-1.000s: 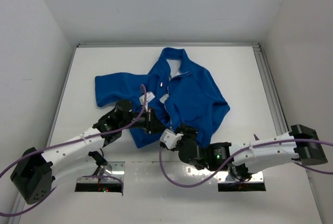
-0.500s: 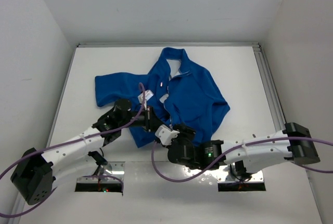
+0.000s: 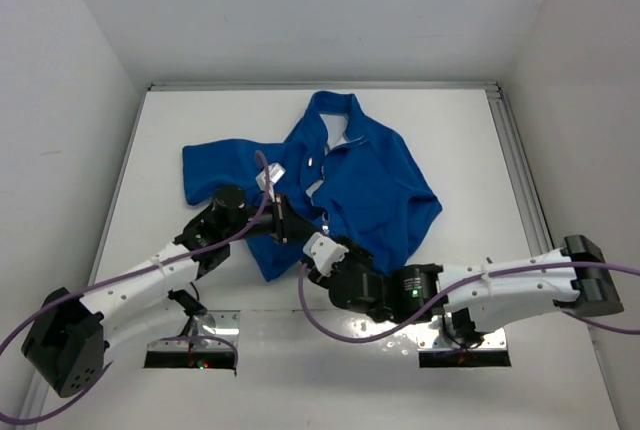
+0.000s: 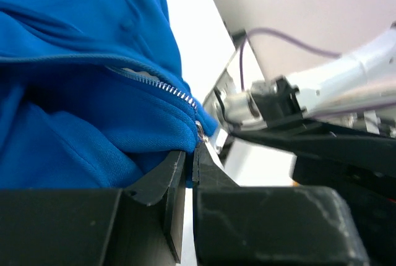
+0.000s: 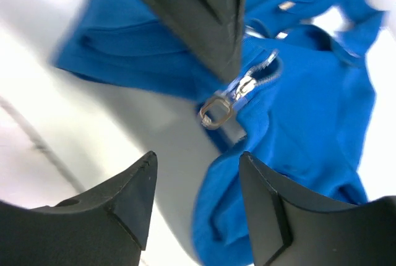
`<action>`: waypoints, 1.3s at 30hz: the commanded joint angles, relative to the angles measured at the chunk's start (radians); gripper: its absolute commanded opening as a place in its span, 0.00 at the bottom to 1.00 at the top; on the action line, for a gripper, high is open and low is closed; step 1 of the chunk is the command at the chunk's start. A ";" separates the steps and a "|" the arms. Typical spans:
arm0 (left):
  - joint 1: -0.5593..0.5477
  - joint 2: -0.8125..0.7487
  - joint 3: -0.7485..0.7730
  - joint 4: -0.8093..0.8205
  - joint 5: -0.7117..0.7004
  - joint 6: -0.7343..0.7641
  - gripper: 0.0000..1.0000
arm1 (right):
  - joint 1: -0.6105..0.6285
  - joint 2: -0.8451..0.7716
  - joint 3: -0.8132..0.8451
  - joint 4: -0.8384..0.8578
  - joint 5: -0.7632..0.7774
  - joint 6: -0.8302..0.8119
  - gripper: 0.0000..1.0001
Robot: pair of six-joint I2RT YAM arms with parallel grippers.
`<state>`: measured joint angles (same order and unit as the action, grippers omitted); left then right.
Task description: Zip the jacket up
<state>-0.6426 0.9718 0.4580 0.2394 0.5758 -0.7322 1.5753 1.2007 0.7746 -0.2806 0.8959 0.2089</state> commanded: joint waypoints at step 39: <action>0.132 -0.214 -0.028 -0.101 -0.142 0.067 0.00 | 0.203 -0.080 -0.105 0.197 -0.014 0.445 0.48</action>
<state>-0.5236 0.8047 0.4232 0.1291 0.4873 -0.6987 1.5730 1.0031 0.5583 -0.0380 0.8993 0.5434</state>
